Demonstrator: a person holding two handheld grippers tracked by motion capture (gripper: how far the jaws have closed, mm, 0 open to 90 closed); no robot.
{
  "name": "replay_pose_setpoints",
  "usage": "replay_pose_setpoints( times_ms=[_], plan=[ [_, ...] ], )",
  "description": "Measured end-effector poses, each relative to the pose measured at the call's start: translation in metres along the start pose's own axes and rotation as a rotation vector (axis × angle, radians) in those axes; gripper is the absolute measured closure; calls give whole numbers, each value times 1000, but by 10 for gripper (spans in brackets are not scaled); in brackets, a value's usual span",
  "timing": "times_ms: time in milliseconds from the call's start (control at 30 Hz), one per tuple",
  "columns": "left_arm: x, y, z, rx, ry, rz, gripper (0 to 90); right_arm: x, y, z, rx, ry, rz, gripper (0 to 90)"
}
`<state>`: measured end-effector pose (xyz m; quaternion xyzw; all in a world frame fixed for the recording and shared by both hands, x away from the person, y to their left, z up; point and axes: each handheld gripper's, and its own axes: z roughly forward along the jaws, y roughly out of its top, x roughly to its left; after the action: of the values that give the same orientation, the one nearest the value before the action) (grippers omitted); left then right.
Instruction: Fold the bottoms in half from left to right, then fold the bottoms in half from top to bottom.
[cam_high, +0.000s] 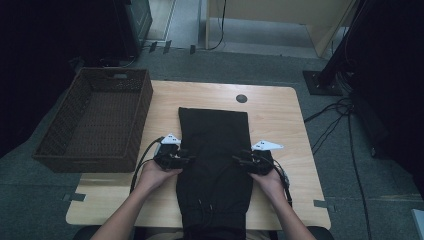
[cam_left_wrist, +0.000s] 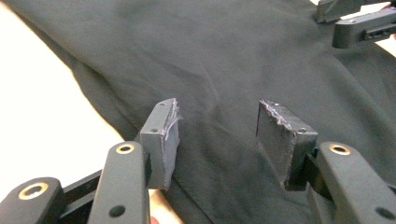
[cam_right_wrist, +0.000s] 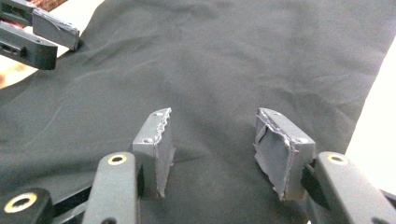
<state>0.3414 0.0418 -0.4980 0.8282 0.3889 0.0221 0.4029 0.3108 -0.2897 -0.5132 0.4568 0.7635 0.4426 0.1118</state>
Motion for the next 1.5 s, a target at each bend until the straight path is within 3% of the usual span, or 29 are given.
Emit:
replay_pose_setpoints(
  times_ms=[100,133,233,267,333,433,467,533,567,600,700,833,933,1133,1233,1333,1500],
  plan=[
    [2,5,-2,-4,17,-12,457,-2,1,2,10,12,5,483],
    [5,7,-3,-8,13,-24,434,-2,7,5,66,1,2,478],
    [8,8,-4,-11,35,-30,370,-2,10,5,37,-13,-8,470],
    [11,10,-4,-16,74,-62,357,-5,11,7,22,-14,-1,463],
    [13,10,-5,-22,76,-71,359,-5,11,8,21,-16,0,463],
    [17,12,-8,-53,61,-43,480,-10,12,9,15,-16,7,479],
    [19,13,-7,-50,30,-27,480,-10,12,9,15,-16,7,479],
    [24,18,-3,7,-6,-16,506,-14,17,10,47,0,16,479],
    [24,20,0,26,1,-2,505,-16,20,10,30,3,18,493],
    [24,24,2,35,40,40,460,-19,24,10,13,-2,7,492],
    [25,26,2,4,53,48,445,-24,29,14,40,-6,7,480],
    [37,37,2,-1,11,-16,495,-37,43,21,24,-18,5,480],
    [48,43,6,-11,-19,-52,475,-44,47,27,26,-11,23,478],
    [65,57,18,22,-1,-45,454,-61,52,42,35,-18,43,464],
    [75,65,23,35,8,-67,466,-70,57,48,43,-23,62,449],
    [83,70,27,28,17,-89,463,-74,63,51,41,-19,61,443],
    [91,77,32,33,45,-85,439,-82,70,55,31,-45,67,423]
  ],
)
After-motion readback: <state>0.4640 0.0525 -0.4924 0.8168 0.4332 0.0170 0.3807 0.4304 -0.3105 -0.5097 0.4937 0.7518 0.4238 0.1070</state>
